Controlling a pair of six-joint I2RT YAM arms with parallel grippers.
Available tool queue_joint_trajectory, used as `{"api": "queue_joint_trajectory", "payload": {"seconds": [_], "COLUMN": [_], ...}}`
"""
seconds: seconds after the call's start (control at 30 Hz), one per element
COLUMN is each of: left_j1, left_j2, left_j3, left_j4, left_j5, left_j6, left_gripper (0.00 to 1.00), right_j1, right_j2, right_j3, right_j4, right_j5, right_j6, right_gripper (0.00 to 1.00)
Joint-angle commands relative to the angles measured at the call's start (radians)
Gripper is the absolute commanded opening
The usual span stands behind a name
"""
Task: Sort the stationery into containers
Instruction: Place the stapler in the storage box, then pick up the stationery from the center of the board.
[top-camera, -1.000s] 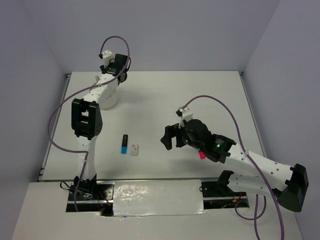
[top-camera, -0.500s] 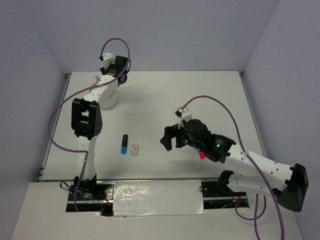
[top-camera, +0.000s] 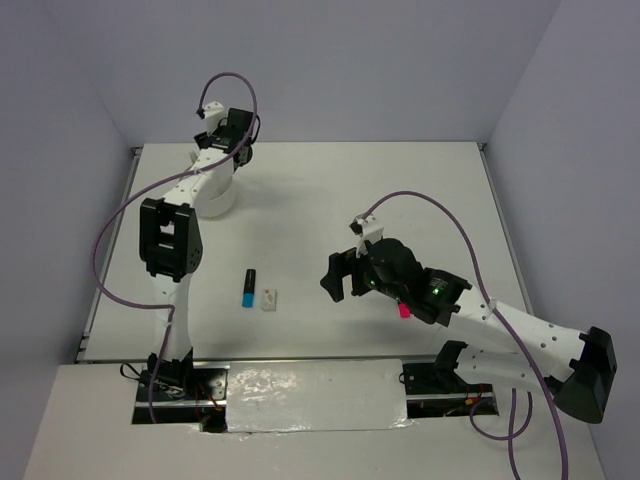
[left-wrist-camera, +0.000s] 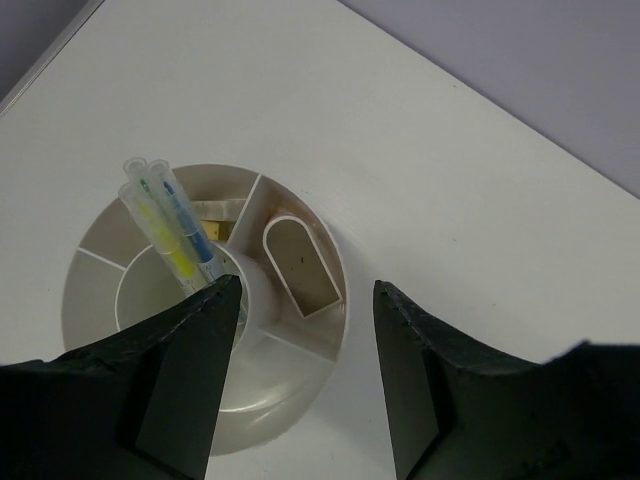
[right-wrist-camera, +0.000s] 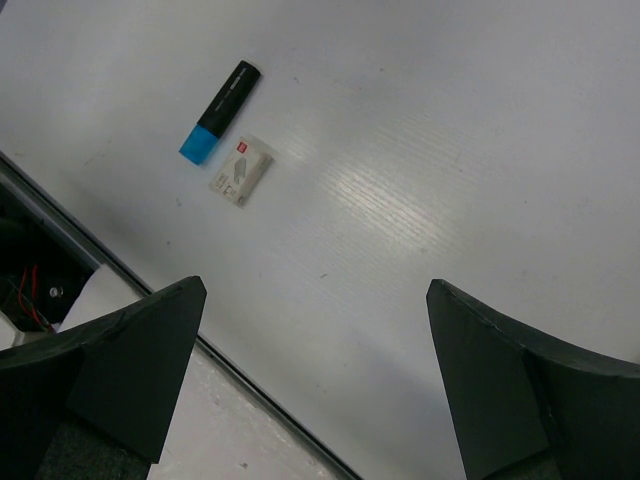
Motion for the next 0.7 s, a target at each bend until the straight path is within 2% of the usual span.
{"api": "queue_joint_trajectory", "payload": {"seconds": [0.0, 0.07, 0.23, 0.27, 0.3, 0.43, 0.47, 0.53, 0.57, 0.63, 0.67], "left_j1": [0.004, -0.002, -0.040, -0.042, -0.039, -0.034, -0.034, -0.034, -0.031, -0.028, -0.026], "left_j2": [-0.091, -0.134, -0.266, -0.334, -0.374, -0.641, -0.774, -0.908, -1.033, -1.135, -1.218], "left_j3": [0.031, 0.031, 0.063, 0.052, 0.031, -0.208, -0.348, -0.478, -0.588, -0.706, -0.742], "left_j4": [0.012, 0.015, -0.028, -0.051, -0.054, -0.060, -0.052, -0.039, -0.040, -0.077, -0.089], "left_j5": [0.026, 0.078, 0.190, 0.234, 0.365, 0.578, 0.597, 0.598, 0.600, 0.554, 0.543], "left_j6": [-0.007, 0.003, 0.039, 0.034, 0.031, -0.015, -0.019, -0.003, 0.010, 0.058, 0.076], "left_gripper": [0.68, 0.73, 0.93, 0.96, 0.99, 0.99, 0.99, 0.99, 0.99, 0.99, 0.99], "right_j1": [0.004, 0.002, 0.031, 0.045, 0.071, 0.154, 0.171, 0.202, 0.220, 0.236, 0.245], "right_j2": [-0.001, 0.031, 0.196, 0.225, 0.293, 0.496, 0.538, 0.661, 0.703, 0.812, 0.837], "right_j3": [0.037, 0.043, 0.134, 0.149, 0.169, 0.356, 0.388, 0.474, 0.502, 0.572, 0.589], "right_j4": [0.038, 0.048, 0.014, 0.012, -0.006, -0.093, -0.109, -0.147, -0.162, -0.176, -0.172], "right_j5": [-0.001, -0.004, 0.099, 0.128, 0.192, 0.338, 0.361, 0.418, 0.417, 0.417, 0.412], "right_j6": [-0.006, -0.002, 0.113, 0.131, 0.156, 0.297, 0.317, 0.377, 0.389, 0.421, 0.426], "right_gripper": [1.00, 1.00, 1.00, 1.00, 1.00, 1.00, 1.00, 1.00, 1.00, 0.99, 0.96]}}
